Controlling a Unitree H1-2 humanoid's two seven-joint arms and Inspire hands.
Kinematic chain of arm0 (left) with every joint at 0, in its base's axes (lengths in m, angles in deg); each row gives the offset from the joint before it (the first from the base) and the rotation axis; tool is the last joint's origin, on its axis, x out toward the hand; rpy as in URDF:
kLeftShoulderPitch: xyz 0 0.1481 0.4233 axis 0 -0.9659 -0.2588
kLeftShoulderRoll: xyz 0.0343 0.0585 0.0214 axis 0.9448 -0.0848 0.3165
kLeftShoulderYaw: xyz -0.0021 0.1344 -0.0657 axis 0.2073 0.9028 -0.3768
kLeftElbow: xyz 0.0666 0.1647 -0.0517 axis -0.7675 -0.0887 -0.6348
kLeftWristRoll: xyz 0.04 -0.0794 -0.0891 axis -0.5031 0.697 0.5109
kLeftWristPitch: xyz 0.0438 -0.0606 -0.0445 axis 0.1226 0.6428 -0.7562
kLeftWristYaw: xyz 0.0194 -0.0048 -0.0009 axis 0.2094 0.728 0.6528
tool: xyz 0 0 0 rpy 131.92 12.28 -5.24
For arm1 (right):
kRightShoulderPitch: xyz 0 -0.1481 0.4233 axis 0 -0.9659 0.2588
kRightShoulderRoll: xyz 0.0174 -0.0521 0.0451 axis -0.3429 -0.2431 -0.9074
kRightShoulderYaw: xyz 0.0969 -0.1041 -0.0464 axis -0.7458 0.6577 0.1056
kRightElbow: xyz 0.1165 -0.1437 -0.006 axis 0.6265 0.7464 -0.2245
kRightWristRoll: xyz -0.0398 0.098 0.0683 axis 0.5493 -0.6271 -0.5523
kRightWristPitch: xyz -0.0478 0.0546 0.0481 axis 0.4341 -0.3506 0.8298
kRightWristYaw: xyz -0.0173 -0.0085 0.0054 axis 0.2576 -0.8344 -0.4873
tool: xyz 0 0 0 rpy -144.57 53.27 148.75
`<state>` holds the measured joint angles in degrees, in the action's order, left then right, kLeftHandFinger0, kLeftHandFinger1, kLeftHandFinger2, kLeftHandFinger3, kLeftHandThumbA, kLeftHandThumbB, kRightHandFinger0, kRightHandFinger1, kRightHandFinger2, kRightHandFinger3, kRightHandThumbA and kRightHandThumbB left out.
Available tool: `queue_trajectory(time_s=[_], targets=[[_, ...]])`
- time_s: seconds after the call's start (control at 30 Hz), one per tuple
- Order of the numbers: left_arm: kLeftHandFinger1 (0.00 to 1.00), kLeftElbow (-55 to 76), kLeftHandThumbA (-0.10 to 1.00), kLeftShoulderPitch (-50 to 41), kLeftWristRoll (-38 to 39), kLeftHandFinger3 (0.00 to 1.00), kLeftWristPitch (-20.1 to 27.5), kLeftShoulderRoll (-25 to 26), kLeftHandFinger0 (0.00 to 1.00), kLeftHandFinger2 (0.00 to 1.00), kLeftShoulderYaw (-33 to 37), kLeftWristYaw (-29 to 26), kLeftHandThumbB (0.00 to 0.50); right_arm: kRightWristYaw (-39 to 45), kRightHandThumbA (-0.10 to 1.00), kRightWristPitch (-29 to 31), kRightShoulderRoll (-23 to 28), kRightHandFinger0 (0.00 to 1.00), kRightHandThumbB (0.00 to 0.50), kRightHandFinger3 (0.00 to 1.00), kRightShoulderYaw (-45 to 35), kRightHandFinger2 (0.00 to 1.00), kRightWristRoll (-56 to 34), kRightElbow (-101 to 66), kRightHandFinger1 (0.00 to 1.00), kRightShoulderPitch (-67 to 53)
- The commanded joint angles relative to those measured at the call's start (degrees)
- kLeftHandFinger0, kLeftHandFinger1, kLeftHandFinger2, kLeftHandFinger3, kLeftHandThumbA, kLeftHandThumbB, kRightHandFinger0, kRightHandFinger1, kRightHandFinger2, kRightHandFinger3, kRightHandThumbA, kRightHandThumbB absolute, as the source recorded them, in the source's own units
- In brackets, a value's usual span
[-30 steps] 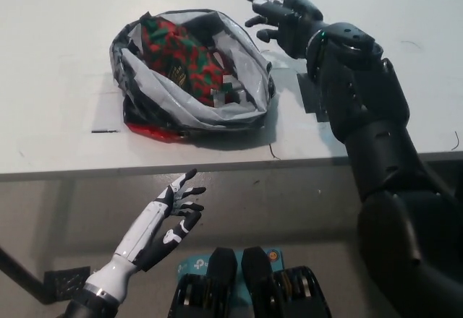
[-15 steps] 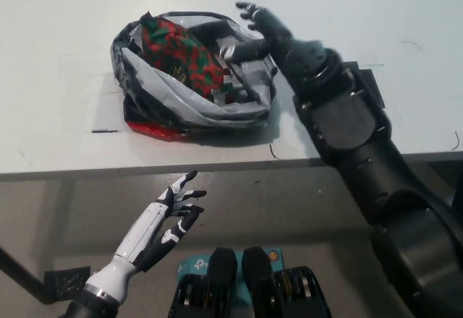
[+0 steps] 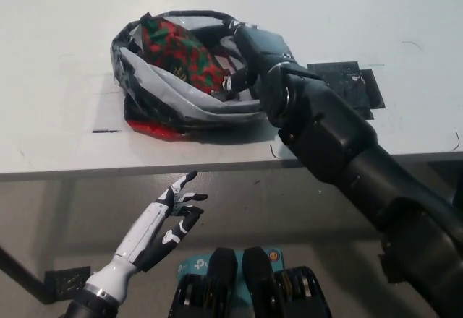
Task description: The robot uses its right hand to pick up a bag of coffee beans and puts it in the black plastic bag, then the robot grabs the top of the bag and lifts it.
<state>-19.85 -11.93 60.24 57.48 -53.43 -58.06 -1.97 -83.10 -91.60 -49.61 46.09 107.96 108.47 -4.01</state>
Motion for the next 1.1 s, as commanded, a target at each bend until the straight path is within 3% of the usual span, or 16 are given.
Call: queue_trajectory(time_s=[0.0,0.17,0.33,0.43,0.6,1.07], targets=[[0.68,1.2,0.93,1.4,-0.5,1.0,0.9,0.5,0.71,0.77,0.1,0.1,0.141,-7.5,0.96,3.7,2.3,1.0,0.5,1.0,1.8,1.0,9.2,-5.7,1.0,5.9],[0.69,1.1,0.92,1.3,-0.3,1.0,1.1,0.6,0.71,0.79,0.1,0.3,0.137,-11.0,1.0,5.6,3.0,1.0,0.5,1.0,0.9,1.0,11.2,-9.0,1.0,5.8],[0.69,1.0,0.93,1.2,-0.5,1.0,1.0,0.7,0.72,0.8,0.2,0.3,0.135,-12.4,0.96,7.8,3.5,1.0,0.5,1.0,-0.9,1.0,11.3,-12.2,1.0,4.9],[0.69,1.2,0.94,1.6,-0.5,1.0,0.9,0.8,0.72,0.8,0.2,0.5,0.136,-9.7,0.92,10.0,3.5,1.0,0.489,1.0,-4.8,1.0,7.2,-16.9,1.0,4.2],[0.7,1.2,0.96,1.6,-1.0,1.0,0.8,1.1,0.74,0.81,0.2,0.4,0.134,-4.5,0.94,8.7,3.1,1.0,0.492,1.0,-8.7,1.0,4.2,-20.5,1.0,4.6],[0.68,1.3,0.93,1.6,-1.1,1.0,1.2,0.9,0.73,0.78,0.3,0.1,0.118,-1.9,0.95,8.1,2.5,1.0,0.499,1.0,-9.9,1.0,4.6,-6.9,1.0,3.8]])
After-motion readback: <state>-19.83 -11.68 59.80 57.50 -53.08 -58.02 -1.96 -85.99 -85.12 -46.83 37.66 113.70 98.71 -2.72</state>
